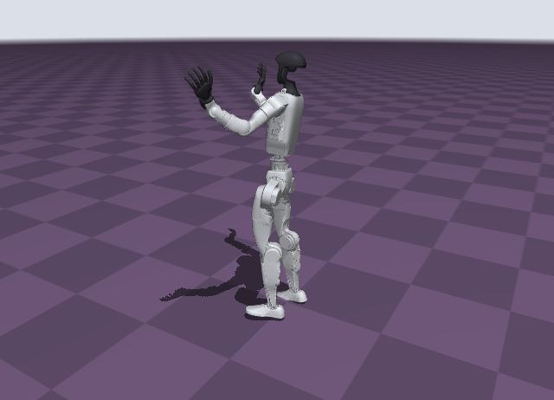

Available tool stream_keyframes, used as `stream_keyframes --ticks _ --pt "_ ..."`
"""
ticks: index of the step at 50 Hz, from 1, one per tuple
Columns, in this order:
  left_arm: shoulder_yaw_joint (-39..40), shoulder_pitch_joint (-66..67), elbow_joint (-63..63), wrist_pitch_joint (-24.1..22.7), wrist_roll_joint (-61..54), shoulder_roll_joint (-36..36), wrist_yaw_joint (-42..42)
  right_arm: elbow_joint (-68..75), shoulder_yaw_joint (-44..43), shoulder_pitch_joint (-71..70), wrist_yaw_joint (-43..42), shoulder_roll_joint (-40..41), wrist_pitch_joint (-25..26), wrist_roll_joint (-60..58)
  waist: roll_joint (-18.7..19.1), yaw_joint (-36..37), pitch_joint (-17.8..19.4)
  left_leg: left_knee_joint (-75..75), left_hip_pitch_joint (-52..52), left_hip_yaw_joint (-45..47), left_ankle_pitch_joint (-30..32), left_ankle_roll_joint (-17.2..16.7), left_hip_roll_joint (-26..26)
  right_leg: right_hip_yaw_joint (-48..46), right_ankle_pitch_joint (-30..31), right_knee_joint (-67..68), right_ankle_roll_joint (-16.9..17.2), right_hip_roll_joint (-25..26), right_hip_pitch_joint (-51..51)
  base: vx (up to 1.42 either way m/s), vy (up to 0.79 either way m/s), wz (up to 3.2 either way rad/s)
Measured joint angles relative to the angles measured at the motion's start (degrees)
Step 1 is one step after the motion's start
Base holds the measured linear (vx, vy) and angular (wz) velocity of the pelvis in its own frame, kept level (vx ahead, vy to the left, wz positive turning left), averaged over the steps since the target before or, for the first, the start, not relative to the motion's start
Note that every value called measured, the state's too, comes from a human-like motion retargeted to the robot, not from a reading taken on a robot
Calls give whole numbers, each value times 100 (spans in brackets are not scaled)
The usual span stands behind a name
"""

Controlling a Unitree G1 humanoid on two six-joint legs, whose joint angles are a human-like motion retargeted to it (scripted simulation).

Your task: Upper body actions

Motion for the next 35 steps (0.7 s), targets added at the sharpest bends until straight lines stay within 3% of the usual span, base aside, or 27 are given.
stream_keyframes --ticks 3,10,15,17,20,25,30,35 --pt "-289 -84 -536 217 960 220 17 -365 413 -76 -30 -378 -157 -545 3 -9 14 -2 -3 7 4 4 4 8 7 1 -1 2 -8 0 0 0" --pt "-1284 -496 -1921 -143 3042 902 40 -1544 1694 -683 -273 -1709 -508 -2664 29 -20 1 -3 -21 39 2 7 19 50 25 10 -3 7 -55 0 0 0" --pt "-1889 -774 -2864 -321 4570 1527 302 -2526 2500 -1297 -445 -2650 -124 -4353 33 -23 15 -1 -11 43 -2 9 17 66 26 16 -5 7 -55 0 0 0" --pt "-1956 -825 -3155 -212 5156 1673 448 -2819 2603 -1403 -547 -2825 40 -4688 42 -17 49 0 0 38 -1 12 19 64 25 19 -4 10 -42 0 0 0" --pt "-1849 -743 -3353 36 5625 1700 747 -2909 2489 -1284 -725 -2818 -99 -4629 55 -18 95 2 10 27 1 16 23 55 25 18 -1 14 -22 0 0 0" --pt "-1343 -281 -2819 124 4739 1259 593 -2193 1648 -512 -670 -2229 -163 -3736 32 -27 152 14 12 5 6 23 17 50 36 12 -5 10 -2 0 0 0" --pt "-760 243 -1867 672 3321 294 96 -880 907 195 -381 -1188 -73 -2709 -4 11 201 22 27 9 16 27 13 56 53 14 -14 1 15 0 0 0" --pt "17 1043 -991 1026 1633 -927 -735 583 490 941 943 84 -169 -1176 -28 2 252 29 25 22 22 25 14 73 71 14 -25 -6 7 0 0 0"
